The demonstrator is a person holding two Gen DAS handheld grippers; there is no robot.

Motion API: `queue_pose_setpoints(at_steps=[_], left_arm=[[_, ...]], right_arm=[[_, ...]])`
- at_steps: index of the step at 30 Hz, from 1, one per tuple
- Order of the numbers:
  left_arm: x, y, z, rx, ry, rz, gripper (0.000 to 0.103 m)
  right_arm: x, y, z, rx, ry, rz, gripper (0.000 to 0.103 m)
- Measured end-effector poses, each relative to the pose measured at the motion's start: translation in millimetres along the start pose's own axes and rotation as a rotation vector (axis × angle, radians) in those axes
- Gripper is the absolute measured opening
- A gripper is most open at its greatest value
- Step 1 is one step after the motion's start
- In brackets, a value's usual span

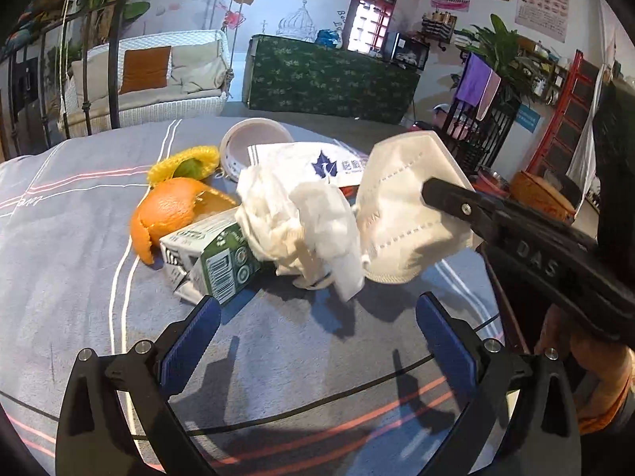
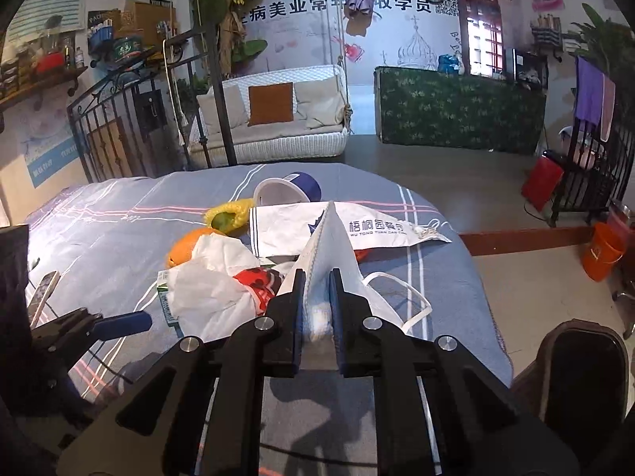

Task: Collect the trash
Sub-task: 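Grasp the white bag with red tag with the left gripper while the right holds the mask, then move the mask over the bin and open the right gripper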

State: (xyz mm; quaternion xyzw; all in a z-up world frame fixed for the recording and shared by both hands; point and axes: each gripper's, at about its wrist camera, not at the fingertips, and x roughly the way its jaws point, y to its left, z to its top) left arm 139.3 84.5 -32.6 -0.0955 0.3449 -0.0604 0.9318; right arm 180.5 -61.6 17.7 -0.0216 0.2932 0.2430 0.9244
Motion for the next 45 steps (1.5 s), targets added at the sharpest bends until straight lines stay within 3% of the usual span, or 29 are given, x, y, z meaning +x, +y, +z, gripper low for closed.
queue_pose_setpoints(at_steps=[8,17,22,25,35,45], left_arm=[[22,6,7,-0.057,0.044,-0.059,0.091],[37,-3,8,-0.023,0.086,-0.042,0.06],[40,-12,5,0.023,0.091,-0.014,0.022],[37,-16,3,0.043,0.081,-0.006,0.014],[11,-49,8,0.121,-0.003,-0.06,0.012],[-3,-102,33,0.243,-0.079,-0.159,0.012]], right_arm=[[-25,-23,-17,0.061,-0.003,-0.015,0.013],[-51,-44,-32,0.108,-0.01,-0.046,0.013],[-61,-55,-38,0.13,-0.022,-0.067,0.013],[-66,-62,-41,0.145,-0.031,-0.077,0.013],[-88,-86,-55,0.196,-0.057,-0.146,0.013],[-126,-134,-68,0.265,-0.101,-0.308,0.013]])
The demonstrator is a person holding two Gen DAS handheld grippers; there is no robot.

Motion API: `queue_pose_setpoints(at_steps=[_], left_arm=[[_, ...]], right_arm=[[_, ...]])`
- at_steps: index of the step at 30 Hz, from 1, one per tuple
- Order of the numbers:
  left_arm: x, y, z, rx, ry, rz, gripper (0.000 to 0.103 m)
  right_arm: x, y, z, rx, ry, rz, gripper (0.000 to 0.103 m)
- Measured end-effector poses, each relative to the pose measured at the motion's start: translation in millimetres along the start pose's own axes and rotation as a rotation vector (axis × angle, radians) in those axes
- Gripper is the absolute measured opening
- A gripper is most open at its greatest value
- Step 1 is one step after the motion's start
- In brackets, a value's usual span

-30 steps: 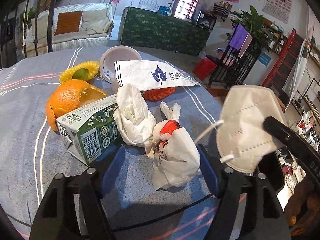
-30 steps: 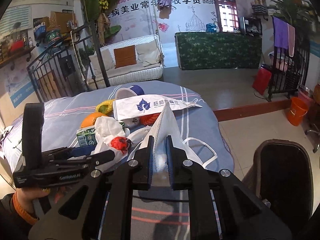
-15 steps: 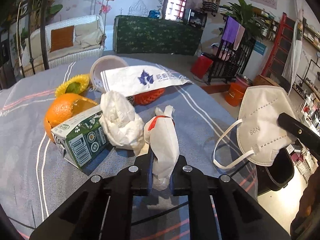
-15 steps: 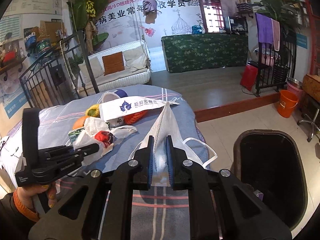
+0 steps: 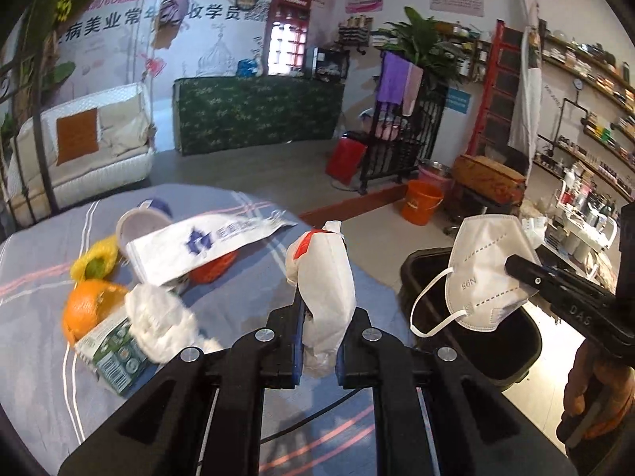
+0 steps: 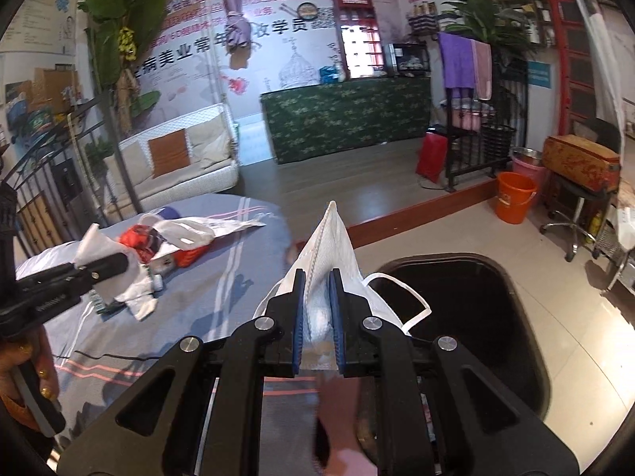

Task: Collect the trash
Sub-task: 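Move the mask over the bin and open the right gripper, then move the white bag over the bin and open the left gripper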

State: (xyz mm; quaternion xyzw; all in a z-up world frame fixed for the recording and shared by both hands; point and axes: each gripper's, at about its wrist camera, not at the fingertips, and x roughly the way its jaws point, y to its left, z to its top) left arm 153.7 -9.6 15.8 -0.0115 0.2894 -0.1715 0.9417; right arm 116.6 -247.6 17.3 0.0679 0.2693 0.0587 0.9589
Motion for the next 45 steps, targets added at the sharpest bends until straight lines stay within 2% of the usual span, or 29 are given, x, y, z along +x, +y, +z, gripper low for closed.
queue_pose_setpoints(at_steps=[7,13,14,16,18,23,26,31,39,41,42,43,45], left_arm=[[23,-36,12,0.035,0.017,-0.123,0.012],[48,-71,10,0.066,0.079,-0.237,0.012],[50,-76,8,0.07,0.088,-0.252,0.012],[56,-86,6,0.082,0.108,-0.28,0.012],[64,-97,3,0.103,0.131,-0.302,0.012],[79,-114,-3,0.13,0.175,-0.335,0.012],[88,-123,-5,0.142,0.2,-0.355,0.012],[100,-139,-11,0.167,0.242,-0.382,0.012],[120,-162,-17,0.182,0.307,-0.421,0.012],[125,-163,-18,0.176,0.32,-0.426,0.016],[126,-163,-19,0.173,0.323,-0.429,0.027],[126,-163,-20,0.17,0.323,-0.429,0.051],[124,-159,-21,0.146,0.306,-0.436,0.079]], right_arm=[[-1,-45,-7,0.065,0.022,-0.138,0.013],[16,-79,-25,0.138,0.105,-0.217,0.013],[19,-84,-29,0.15,0.117,-0.225,0.015],[26,-93,-37,0.186,0.139,-0.236,0.03],[26,-100,-42,0.22,0.137,-0.243,0.052],[18,-115,-46,0.271,0.111,-0.291,0.055],[9,-121,-45,0.291,0.087,-0.313,0.06],[0,-122,-41,0.288,0.054,-0.341,0.062],[-10,-125,-39,0.271,0.02,-0.388,0.07],[-13,-128,-39,0.279,0.014,-0.399,0.072],[-14,-130,-39,0.282,0.012,-0.404,0.072],[-15,-131,-40,0.286,0.011,-0.408,0.073],[-18,-136,-40,0.3,0.01,-0.422,0.074]])
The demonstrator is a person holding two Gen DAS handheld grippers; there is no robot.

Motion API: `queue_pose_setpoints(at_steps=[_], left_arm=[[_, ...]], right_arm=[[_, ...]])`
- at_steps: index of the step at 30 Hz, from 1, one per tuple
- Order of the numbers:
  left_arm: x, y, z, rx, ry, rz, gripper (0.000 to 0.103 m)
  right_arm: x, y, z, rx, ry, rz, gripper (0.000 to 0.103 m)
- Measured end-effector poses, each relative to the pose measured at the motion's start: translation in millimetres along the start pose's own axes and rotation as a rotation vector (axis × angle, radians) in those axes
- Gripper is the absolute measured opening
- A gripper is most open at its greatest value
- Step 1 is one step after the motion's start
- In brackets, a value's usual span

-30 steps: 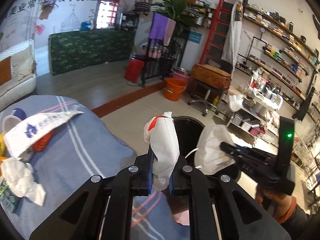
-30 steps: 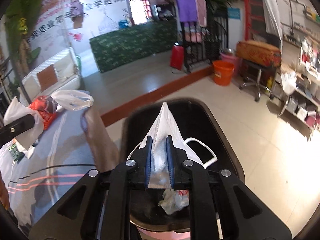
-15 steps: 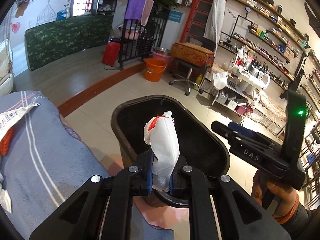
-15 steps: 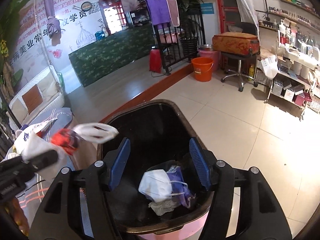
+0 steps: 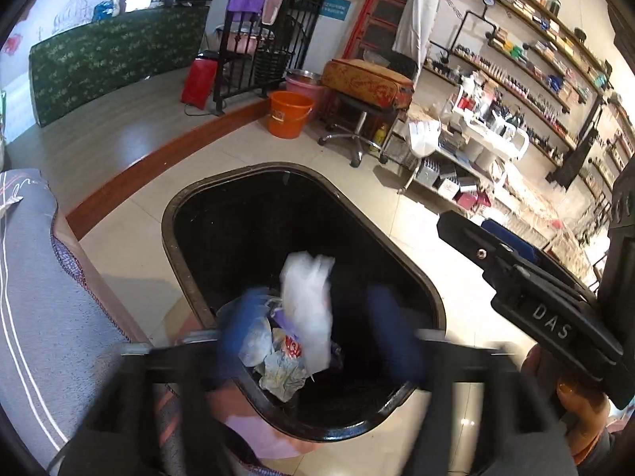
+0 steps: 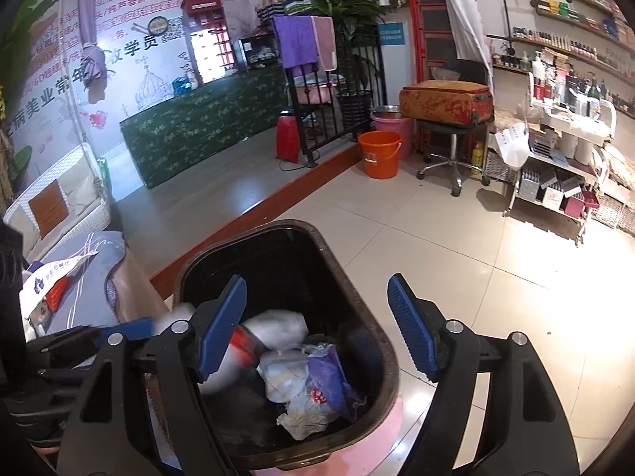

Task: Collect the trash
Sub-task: 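Move the white bag over the bin and open the left gripper, then move both grippers back over the remaining table items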

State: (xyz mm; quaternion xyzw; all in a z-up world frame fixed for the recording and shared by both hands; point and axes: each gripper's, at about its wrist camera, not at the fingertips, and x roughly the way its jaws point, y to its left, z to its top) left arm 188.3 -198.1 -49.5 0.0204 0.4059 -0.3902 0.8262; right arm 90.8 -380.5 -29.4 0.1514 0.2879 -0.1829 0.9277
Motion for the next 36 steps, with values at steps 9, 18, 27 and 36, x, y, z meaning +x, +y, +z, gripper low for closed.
queue_pose_setpoints(at_steps=[9,18,27,36], left_arm=[[-18,9,-13,-0.023,-0.005,0.043,0.094],[-50,26,-21,-0.04,-0.057,0.133,0.097],[-87,65,-35,-0.17,-0.086,0.185,0.097],[-128,98,-56,-0.249,-0.132,0.294,0.097]], right_arm=[[5,-1,1,0.037,0.016,0.0,0.081],[10,19,3,0.013,0.034,0.053,0.086],[13,36,-2,0.007,0.082,0.128,0.086],[13,91,-8,-0.082,0.124,0.266,0.086]])
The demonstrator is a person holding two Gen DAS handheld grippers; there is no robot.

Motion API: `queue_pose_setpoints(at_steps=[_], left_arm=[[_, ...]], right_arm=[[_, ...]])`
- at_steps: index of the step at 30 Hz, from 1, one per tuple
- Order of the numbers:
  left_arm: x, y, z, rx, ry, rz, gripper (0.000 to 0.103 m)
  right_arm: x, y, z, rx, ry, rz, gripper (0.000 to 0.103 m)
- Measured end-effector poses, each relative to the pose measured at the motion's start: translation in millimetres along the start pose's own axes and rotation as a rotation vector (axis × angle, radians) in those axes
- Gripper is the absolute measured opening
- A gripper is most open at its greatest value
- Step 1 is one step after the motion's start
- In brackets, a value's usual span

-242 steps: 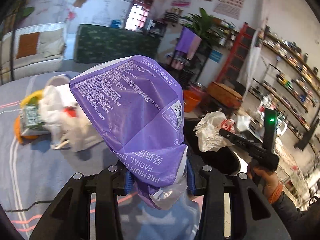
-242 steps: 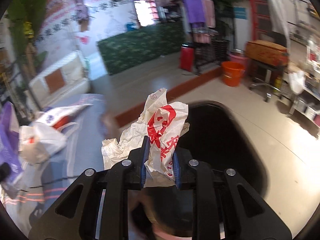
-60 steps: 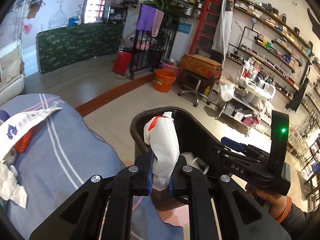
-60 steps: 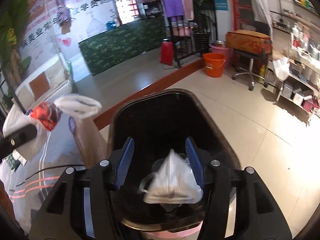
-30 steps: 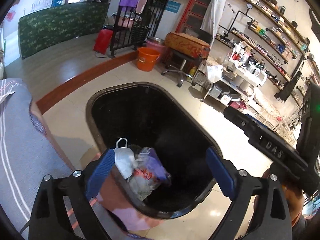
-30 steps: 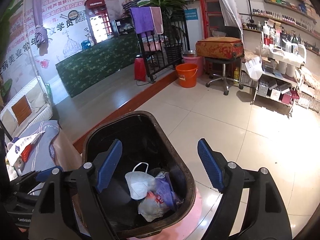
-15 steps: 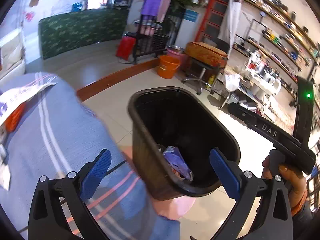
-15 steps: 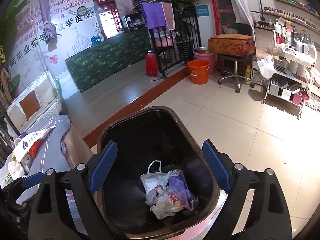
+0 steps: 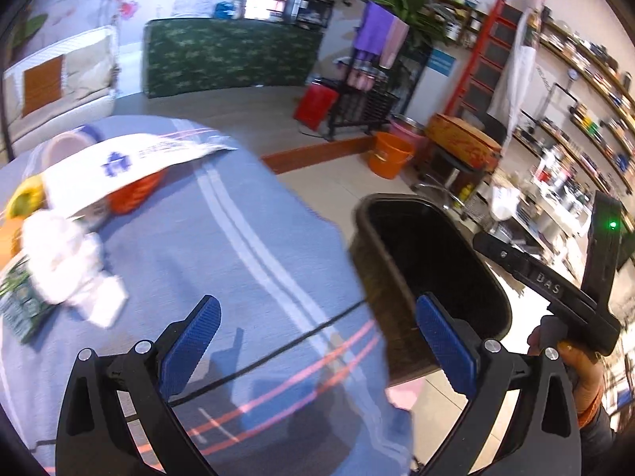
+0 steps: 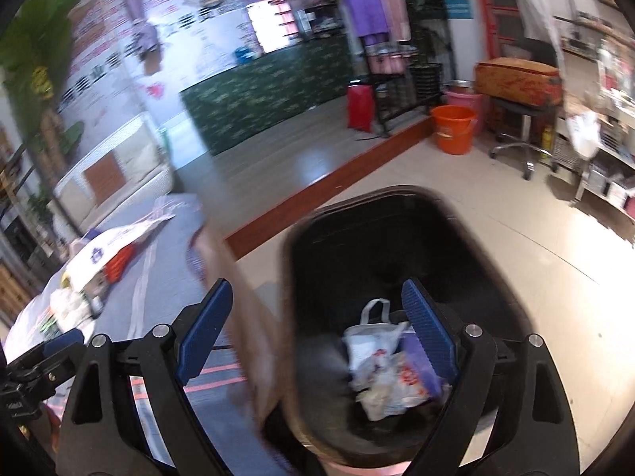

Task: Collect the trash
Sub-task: 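Move both grippers back over the remaining table items, then grasp the crumpled white tissue with the right gripper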

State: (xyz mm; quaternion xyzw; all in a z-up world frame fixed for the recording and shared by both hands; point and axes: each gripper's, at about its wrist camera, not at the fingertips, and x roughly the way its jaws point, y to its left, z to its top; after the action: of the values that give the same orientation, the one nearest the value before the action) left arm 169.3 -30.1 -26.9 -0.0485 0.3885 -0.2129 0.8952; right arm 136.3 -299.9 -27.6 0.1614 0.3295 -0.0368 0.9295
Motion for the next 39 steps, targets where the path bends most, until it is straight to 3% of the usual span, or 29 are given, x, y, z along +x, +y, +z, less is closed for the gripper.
queue_pose_setpoints(at_steps=[12,19,26,32,39], left_arm=[[-63,103,-28,-0.194,-0.063,0.241,0.097],[-87,148,-48,-0.291,-0.073,0.319,0.097],[-98,174,-52,-0.316,-0.071,0.32,0.097],[-97,190,-51,-0.301,-0.057,0.305,0.097],[-92,197,-48,-0.294,-0.044,0.288,0.097]], right_arm=[[28,129,-17,-0.203,0.116,0.312,0.086],[43,203,-37,-0.361,0.207,0.439,0.086],[68,270,-54,-0.454,0.344,0.639,0.086],[93,309,-62,-0.548,0.407,0.667,0.086],[121,328,-60,-0.557,0.459,0.659,0.086]])
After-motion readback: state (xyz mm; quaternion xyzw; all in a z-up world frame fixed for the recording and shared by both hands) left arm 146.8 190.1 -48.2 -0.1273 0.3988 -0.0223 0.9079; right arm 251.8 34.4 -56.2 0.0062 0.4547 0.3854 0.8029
